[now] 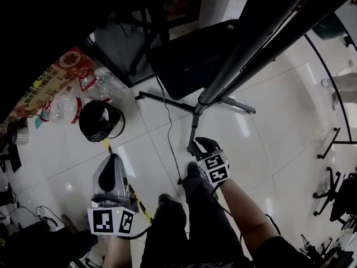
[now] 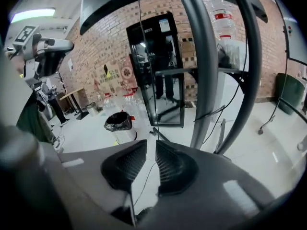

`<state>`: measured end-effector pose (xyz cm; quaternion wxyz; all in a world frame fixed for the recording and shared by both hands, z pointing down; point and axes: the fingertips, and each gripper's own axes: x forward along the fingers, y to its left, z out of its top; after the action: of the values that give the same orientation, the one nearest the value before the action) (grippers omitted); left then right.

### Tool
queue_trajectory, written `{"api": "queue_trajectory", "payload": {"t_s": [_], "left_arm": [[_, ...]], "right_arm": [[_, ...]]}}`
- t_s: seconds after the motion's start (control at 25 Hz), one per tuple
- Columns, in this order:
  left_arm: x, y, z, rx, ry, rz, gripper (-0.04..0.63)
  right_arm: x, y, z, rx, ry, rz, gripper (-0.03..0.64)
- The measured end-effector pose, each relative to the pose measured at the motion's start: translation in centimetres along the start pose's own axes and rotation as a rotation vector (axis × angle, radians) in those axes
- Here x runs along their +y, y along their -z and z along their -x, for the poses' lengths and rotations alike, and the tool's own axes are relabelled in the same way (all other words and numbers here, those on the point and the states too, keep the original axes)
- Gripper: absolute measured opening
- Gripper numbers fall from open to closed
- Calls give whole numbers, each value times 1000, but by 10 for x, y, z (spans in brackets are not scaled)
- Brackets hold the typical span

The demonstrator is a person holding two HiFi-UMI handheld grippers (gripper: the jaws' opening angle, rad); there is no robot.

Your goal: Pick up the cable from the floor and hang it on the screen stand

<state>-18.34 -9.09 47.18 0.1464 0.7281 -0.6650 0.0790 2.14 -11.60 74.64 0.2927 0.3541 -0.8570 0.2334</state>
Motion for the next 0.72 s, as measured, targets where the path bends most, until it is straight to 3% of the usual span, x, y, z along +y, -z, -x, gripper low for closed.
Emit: {"api": "queue_trajectory", "payload": {"t_s": [0.32, 0.72], "left_arm": [[15, 136, -47, 44, 37, -31, 5], [45, 254, -107, 31, 78, -108, 5]], "right_arm": [[-21, 57, -96, 12, -45, 80, 63], [-15, 106, -189, -17, -166, 76, 87]]}}
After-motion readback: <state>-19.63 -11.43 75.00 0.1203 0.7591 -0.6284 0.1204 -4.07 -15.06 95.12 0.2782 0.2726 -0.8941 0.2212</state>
